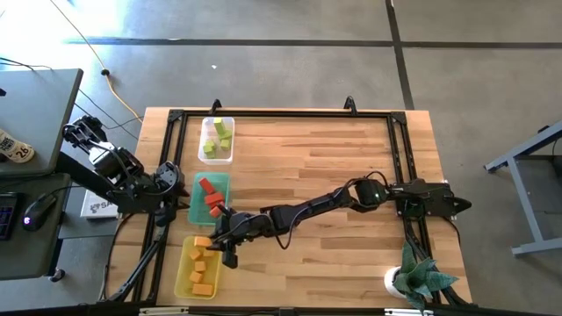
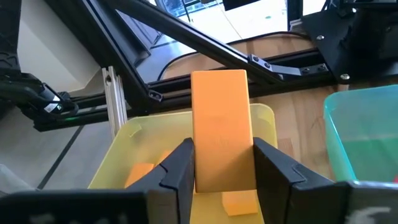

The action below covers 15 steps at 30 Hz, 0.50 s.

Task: Sort & place blocks by color
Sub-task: Put the yellow rectangular block into the yellow bin, then return to Home Position

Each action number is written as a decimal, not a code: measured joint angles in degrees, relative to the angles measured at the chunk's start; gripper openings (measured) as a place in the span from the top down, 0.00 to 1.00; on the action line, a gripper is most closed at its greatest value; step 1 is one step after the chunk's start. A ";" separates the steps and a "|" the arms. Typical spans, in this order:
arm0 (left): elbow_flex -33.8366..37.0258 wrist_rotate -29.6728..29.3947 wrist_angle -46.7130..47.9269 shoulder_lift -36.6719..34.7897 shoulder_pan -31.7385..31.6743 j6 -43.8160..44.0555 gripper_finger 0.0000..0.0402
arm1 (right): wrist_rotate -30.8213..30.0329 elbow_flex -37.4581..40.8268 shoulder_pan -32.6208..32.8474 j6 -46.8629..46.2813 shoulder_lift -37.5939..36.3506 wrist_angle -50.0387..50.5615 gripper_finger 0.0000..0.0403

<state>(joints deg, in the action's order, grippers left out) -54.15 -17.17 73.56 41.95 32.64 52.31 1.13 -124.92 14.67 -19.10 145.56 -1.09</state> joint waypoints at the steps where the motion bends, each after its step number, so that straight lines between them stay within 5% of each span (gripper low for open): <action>1: 0.00 0.00 0.00 0.00 0.00 0.00 0.57 | 0.00 0.00 -0.01 -0.01 0.00 -0.01 0.72; 15: -0.02 0.04 0.00 0.00 0.00 -1.35 0.57 | 0.88 0.00 -0.03 -1.41 0.00 -0.01 0.53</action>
<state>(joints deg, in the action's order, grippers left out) -54.17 -17.13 73.56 41.95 32.64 50.96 2.01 -124.92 14.63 -20.51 145.56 -1.10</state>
